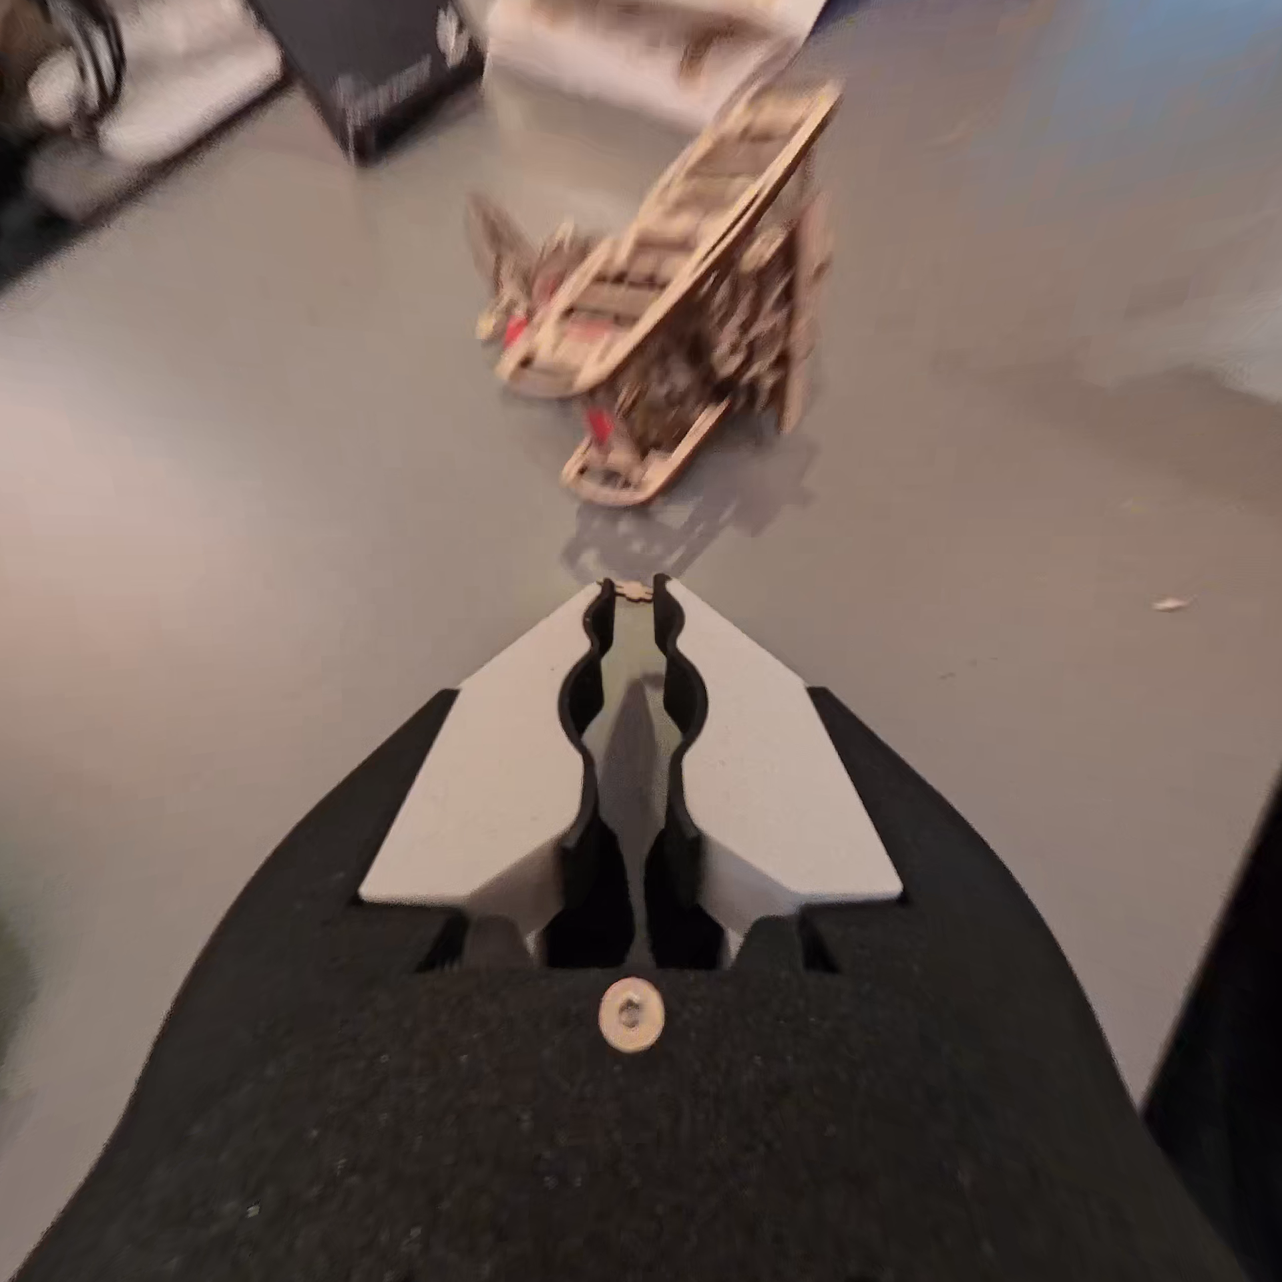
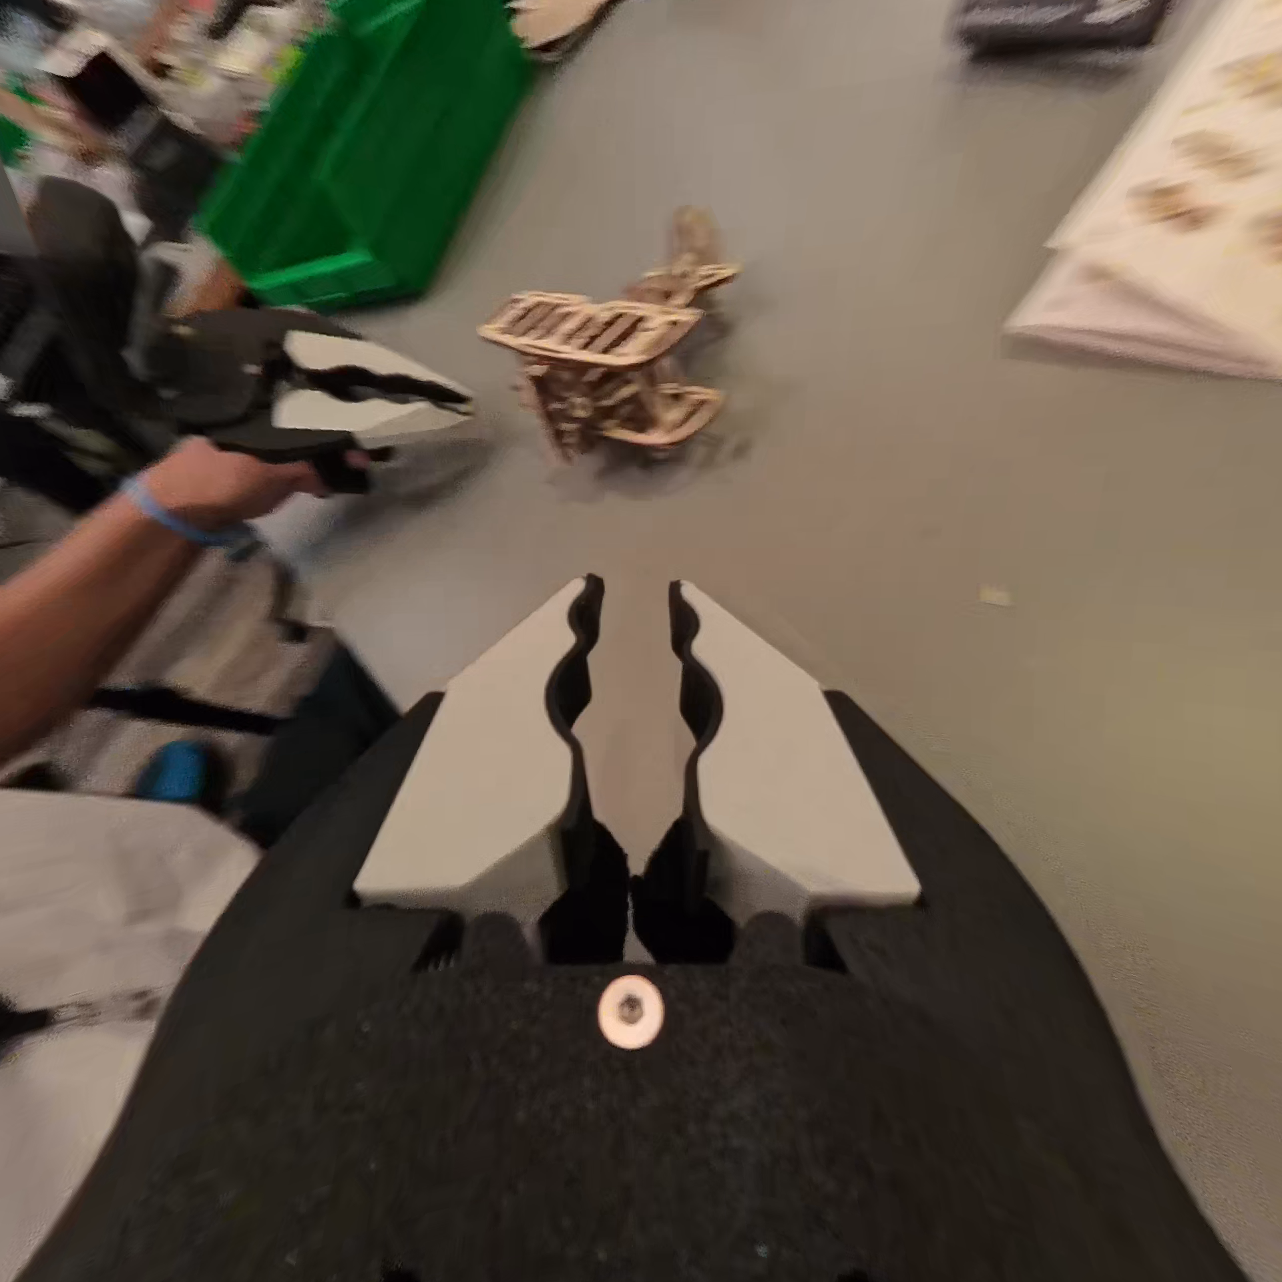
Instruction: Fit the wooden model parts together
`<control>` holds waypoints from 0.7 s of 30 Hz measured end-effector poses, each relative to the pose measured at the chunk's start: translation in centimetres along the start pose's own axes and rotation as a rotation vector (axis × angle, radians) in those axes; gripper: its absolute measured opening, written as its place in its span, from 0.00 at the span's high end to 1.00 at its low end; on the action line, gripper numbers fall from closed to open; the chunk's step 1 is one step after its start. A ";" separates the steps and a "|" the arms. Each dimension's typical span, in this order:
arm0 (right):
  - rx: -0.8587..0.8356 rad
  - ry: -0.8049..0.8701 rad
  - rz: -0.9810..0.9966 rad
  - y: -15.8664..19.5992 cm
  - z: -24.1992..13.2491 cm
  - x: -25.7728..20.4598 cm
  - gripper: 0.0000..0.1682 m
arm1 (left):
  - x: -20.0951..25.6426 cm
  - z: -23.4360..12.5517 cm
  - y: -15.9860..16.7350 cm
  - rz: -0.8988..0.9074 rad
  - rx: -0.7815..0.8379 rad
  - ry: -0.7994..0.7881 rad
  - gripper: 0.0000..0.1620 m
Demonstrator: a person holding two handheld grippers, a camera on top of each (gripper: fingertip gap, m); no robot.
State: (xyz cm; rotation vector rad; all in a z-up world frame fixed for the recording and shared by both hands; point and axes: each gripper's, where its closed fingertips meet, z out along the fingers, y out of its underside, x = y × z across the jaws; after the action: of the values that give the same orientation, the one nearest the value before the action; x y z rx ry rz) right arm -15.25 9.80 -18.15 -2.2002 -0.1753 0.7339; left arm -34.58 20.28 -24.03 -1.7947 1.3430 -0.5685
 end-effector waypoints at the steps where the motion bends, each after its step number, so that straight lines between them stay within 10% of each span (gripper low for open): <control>1: 0.000 -0.109 0.048 0.0 1.1 -1.9 0.89 | 1.1 -0.6 -1.8 0.043 0.060 0.013 0.95; 5: 0.050 -0.605 0.348 -1.7 3.5 -9.2 0.89 | 6.6 -2.6 -8.5 0.279 0.259 0.051 0.95; 10: 0.034 -0.793 0.449 -2.3 4.6 -12.1 0.89 | 11.2 -3.2 -11.4 0.363 0.334 0.149 0.95; 21: -0.015 -0.677 0.426 -0.8 4.4 -10.0 0.99 | 12.6 -2.6 -11.0 0.415 0.309 0.098 0.93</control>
State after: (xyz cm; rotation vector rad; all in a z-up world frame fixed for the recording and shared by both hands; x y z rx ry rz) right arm -25.83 9.69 -15.35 -1.9384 -0.0443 1.7049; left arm -25.99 8.81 -14.96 -1.2105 1.5452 -0.6009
